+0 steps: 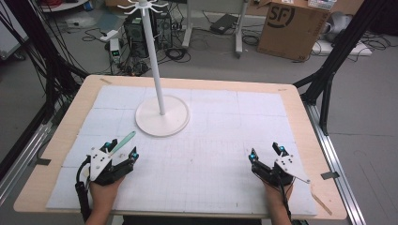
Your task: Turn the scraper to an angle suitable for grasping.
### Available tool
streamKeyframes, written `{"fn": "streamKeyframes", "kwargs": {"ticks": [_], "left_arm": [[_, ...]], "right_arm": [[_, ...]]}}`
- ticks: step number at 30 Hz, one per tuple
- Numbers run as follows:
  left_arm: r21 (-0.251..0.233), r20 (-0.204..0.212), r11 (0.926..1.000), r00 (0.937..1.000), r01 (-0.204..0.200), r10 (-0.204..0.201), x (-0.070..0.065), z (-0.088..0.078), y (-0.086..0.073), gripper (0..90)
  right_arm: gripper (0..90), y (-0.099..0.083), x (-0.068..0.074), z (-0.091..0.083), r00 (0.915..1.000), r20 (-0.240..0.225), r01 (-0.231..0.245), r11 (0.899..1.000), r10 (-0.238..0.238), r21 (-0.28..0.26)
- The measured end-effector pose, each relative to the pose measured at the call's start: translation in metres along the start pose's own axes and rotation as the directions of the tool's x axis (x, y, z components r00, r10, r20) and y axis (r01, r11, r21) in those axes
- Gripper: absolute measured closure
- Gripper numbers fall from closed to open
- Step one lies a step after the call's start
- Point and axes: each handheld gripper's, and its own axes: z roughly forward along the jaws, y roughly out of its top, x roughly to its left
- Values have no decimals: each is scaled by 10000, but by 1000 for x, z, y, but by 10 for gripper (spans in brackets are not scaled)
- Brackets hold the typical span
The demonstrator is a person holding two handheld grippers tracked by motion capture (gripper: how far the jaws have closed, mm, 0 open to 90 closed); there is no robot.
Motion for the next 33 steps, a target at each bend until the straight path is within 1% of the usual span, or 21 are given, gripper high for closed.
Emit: {"fn": "streamKeyframes", "kwargs": {"ticks": [1, 2, 3, 5, 7, 10, 11, 12, 13, 14, 15, 17, 18, 19, 21, 22, 27, 29, 31, 32, 33], "left_arm": [[107, -8, 9999, 10000, 25, -25, 1, 1, 0, 277], [107, -8, 9999, 10000, 25, -25, 1, 1, 0, 282], [155, -90, 9999, 10000, -5, 6, 0, 1, 0, 297], [204, -159, 9998, 9998, -71, 75, 0, 1, 0, 371], [216, -159, 9998, 9999, -53, 57, 0, 1, 0, 426], [430, -251, 9989, 9994, -209, 220, -1, 2, 1, 548], [430, -251, 9989, 9994, -209, 220, -1, 2, 1, 604], [440, -291, 9988, 9993, -234, 247, -3, 2, 1, 639], [442, -227, 9988, 9995, -199, 209, -3, 1, 2, 673], [493, -165, 9986, 9997, -193, 201, -2, 1, 2, 735], [493, -165, 9986, 9997, -193, 201, -2, 1, 2, 766], [514, -370, 9987, 9993, -67, 86, -3, 1, 2, 831], [514, -370, 9987, 9993, -67, 86, -3, 1, 2, 848], [548, -503, 9985, 9987, -59, 87, -3, 0, 3, 885], [572, -490, 9983, 9988, -49, 77, -2, -1, 3, 898], [576, -445, 9983, 9990, 41, -15, -1, -1, 3, 899], [814, -511, 9967, 9987, 48, -6, 0, 0, 2, 900], [907, -443, 9957, 9989, 188, -149, 2, 0, 2, 900], [935, -470, 9955, 9988, 173, -129, 2, 0, 3, 900], [985, -464, 9948, 9987, 245, -200, 3, 1, 3, 900], [1034, -533, 9945, 9985, 169, -115, 4, 1, 3, 900]], "right_arm": [[184, 0, 0, 0, 10000, -1, 18, 10000, -18, 6], [184, 0, 0, 0, 10000, -3, 29, 10000, -29, 1], [184, 0, 0, 0, 10000, -11, 29, 10000, -29, -3], [184, 0, 0, 0, 10000, -11, 33, 10000, -33, -2], [184, 0, 0, 0, 10000, -8, 37, 10000, -37, -12], [184, 0, 0, 0, 10000, -7, 21, 10000, -21, -25], [184, 0, 0, 0, 10000, -19, -12, 10000, 12, -25], [184, 0, 0, 0, 10000, -21, -15, 10000, 15, -34], [184, 0, 0, 0, 10000, -28, -10, 10000, 9, -31], [184, 0, 0, 0, 10000, -25, -5, 10000, 5, -51], [184, 0, 0, -1, 10000, -34, -6, 10000, 6, -31], [184, 0, 0, -1, 10000, -21, -6, 10000, 6, -44], [184, 0, 0, -1, 10000, -38, 1, 10000, -1, -36], [184, 0, 0, -1, 10000, -26, -6, 10000, 6, -46], [184, 0, 0, -1, 10000, -19, -7, 10000, 7, -46], [184, 0, 0, -1, 10000, -29, -1, 10000, 1, -34], [186, 0, 0, 0, 10000, -51, 16, 10000, -17, -27], [186, 0, 0, 0, 10000, -64, -28, 10000, 28, -6], [187, 0, -1, 0, 10000, -61, -7, 10000, 7, -8], [187, 0, 0, 0, 10000, -70, -45, 10000, 45, 4], [188, 0, -1, 0, 10000, -66, -17, 10000, 17, -14]]}}
